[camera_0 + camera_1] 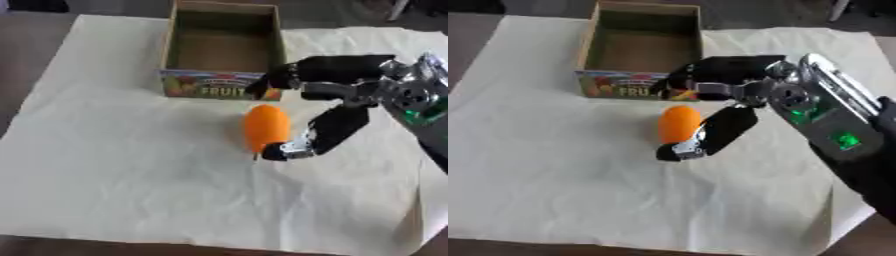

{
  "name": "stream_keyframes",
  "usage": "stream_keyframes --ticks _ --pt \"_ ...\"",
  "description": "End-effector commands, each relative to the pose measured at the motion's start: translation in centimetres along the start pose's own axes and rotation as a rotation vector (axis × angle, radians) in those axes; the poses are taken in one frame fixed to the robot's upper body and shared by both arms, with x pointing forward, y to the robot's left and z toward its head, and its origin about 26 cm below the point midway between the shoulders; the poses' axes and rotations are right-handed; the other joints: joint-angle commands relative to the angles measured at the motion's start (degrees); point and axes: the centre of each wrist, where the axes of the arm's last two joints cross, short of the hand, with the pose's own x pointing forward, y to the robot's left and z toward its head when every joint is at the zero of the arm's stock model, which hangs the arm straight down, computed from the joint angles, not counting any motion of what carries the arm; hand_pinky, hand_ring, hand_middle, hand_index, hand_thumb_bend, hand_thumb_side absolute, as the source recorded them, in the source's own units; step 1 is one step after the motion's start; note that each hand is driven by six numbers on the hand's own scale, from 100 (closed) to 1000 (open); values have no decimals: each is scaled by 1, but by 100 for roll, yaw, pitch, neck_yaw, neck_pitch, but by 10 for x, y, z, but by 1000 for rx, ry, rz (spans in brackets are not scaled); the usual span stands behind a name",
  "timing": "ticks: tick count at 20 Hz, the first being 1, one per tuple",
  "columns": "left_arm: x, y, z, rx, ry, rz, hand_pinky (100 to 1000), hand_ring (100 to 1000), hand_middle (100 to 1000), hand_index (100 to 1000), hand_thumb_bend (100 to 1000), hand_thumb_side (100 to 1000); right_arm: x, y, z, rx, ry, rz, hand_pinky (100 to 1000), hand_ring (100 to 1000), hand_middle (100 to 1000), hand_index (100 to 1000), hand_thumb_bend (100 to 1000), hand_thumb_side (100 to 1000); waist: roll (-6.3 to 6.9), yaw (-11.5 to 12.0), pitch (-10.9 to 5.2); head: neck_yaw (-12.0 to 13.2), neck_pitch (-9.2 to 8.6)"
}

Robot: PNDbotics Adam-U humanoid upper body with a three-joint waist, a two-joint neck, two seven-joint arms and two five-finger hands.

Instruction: Pick up objects on the table and place them in the box.

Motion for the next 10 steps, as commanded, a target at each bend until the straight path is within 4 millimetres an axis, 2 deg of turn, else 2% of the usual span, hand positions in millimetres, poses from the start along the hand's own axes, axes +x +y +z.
stream_keyframes --ticks 1,10 --pt "4 -1 -4 -15 -20 -2 317 392 632 616 100 755 1 1 -1 17 38 20 926 1000 843 1000 505 776 19 12 -68 -25 -34" --pt "3 -2 -3 -19 -14 0 317 392 633 614 100 758 -6 11 -13 -17 107 26 922 1000 842 1000 489 802 33 33 -30 -35 -66"
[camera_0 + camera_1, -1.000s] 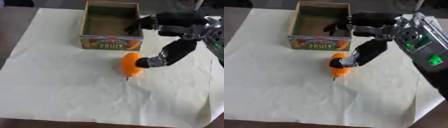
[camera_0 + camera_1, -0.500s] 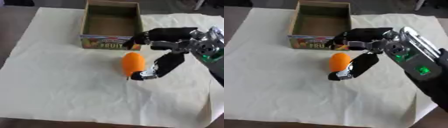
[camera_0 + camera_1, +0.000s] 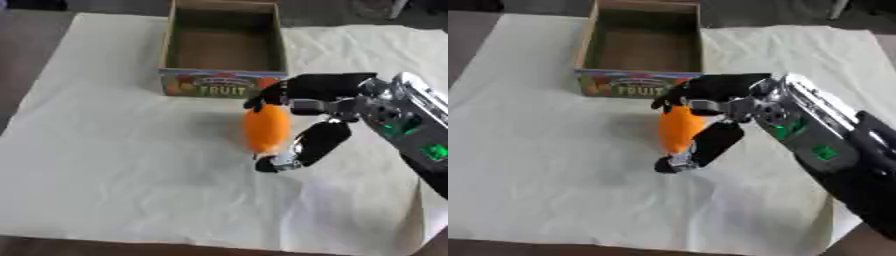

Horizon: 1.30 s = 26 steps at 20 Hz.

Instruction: Pick up objects on the table and place them in the box.

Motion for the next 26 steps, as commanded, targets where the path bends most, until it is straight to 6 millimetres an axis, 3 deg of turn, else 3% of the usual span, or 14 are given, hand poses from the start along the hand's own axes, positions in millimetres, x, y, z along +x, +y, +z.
stream_keyframes --ticks 1,2,8,12,14,26 --pt "5 0 -4 -11 -22 -1 316 392 633 614 100 758 -3 -5 2 -49 39 21 922 1000 842 1000 453 788 29 3 -77 -12 -67" --pt "5 0 -3 -12 -21 -1 317 392 633 614 100 758 -4 -5 2 -59 48 20 922 1000 842 1000 487 804 28 1 -71 -13 -73" --pt "4 -1 -3 -13 -18 -3 317 392 634 613 100 759 -12 0 -2 -99 107 7 920 1000 841 1000 485 803 23 10 -43 -14 -95" --pt "4 -1 -3 -13 -18 -2 317 393 634 613 100 759 -17 6 -7 -73 124 11 922 1000 847 1000 518 754 19 22 -24 -19 -106" --pt "4 -1 -3 -14 -18 -1 317 393 634 613 100 760 -22 11 -11 -38 123 -6 926 1000 850 1000 516 720 17 28 -16 -18 -113" --pt "3 -2 -3 -18 -13 5 317 393 635 611 100 762 -42 29 -32 -16 196 -68 920 1000 845 1000 502 739 33 60 9 -35 -162"
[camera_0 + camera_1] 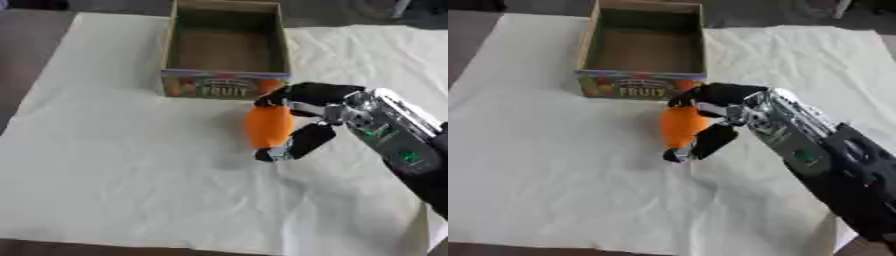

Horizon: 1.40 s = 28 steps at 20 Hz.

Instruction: Pick up objects on the table and place them in the box.

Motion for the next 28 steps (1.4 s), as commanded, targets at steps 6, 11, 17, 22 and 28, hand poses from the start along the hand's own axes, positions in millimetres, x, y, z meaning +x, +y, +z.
stream_keyframes --ticks 6,11,17,22,28 --pt "3 -2 -2 -12 -15 5 317 394 636 611 100 762 -4 0 -8 -35 30 38 900 1000 801 987 389 650 33 32 -56 -28 -53" --pt "3 -2 -3 -13 -16 8 317 394 636 611 100 764 -2 -2 -9 -89 43 38 879 1000 781 939 186 393 31 47 -50 -23 -64" --pt "3 -3 -3 -16 -16 11 318 394 637 611 100 766 2 -3 -10 -120 39 30 870 1000 756 909 100 179 25 61 -46 -19 -63" --pt "3 -3 -3 -16 -16 11 318 395 637 610 100 768 7 -6 -8 -166 34 23 854 1000 734 826 100 100 20 69 -51 -18 -71" --pt "2 -2 -3 -15 -13 10 318 395 637 610 100 767 17 -16 1 -240 12 -19 845 1000 697 751 100 100 17 51 -71 -8 -68"
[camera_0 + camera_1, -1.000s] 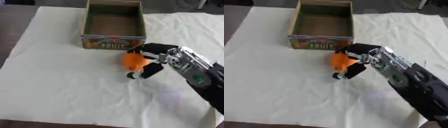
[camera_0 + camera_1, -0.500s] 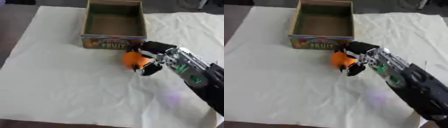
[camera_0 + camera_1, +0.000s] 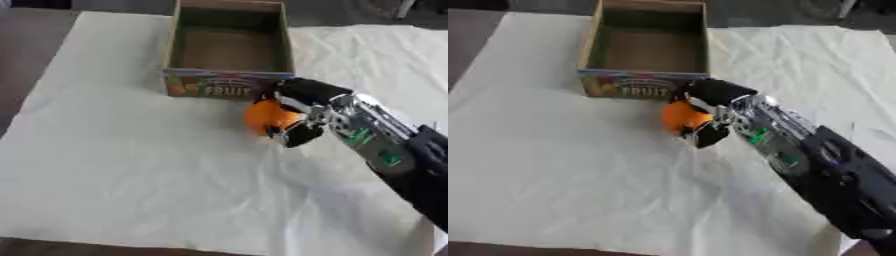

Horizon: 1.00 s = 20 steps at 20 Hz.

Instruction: Pick up objects on the table and place them in the box.

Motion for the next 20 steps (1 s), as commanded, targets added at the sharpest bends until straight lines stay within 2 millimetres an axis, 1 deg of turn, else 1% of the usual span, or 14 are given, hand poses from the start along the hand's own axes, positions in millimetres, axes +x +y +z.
stream_keyframes --ticks 1,7,12,15,16,17,20 --pt "4 1 -3 -5 -19 -2 318 395 637 610 100 767 6 -20 11 -79 -19 -9 842 1000 695 746 100 100 19 -17 -107 5 -65" --pt "4 2 -3 -4 -17 -5 319 395 637 610 100 767 19 -45 32 -204 -55 -25 831 1000 663 719 100 100 18 -51 -132 -5 -42" --pt "4 2 -3 -4 -15 -7 319 396 638 610 100 769 31 -74 53 -338 -95 -24 832 1000 643 707 100 100 28 -85 -146 -90 12" --pt "3 2 -2 -4 -12 -7 319 396 638 610 100 769 34 -86 56 -405 -103 -19 828 1000 641 703 100 102 37 -90 -150 -198 34" --pt "3 2 -2 -4 -11 -7 319 396 638 610 100 769 36 -90 57 -426 -106 -17 828 1000 643 703 100 182 40 -90 -151 -234 36" --pt "3 2 -2 -4 -11 -6 319 396 638 610 100 769 38 -93 57 -444 -107 -16 828 1000 641 702 100 105 42 -91 -151 -256 33" --pt "3 2 -2 -7 -9 -4 319 396 638 610 100 770 43 -101 54 -491 -104 -12 829 1000 640 698 100 115 54 -84 -150 -286 22"
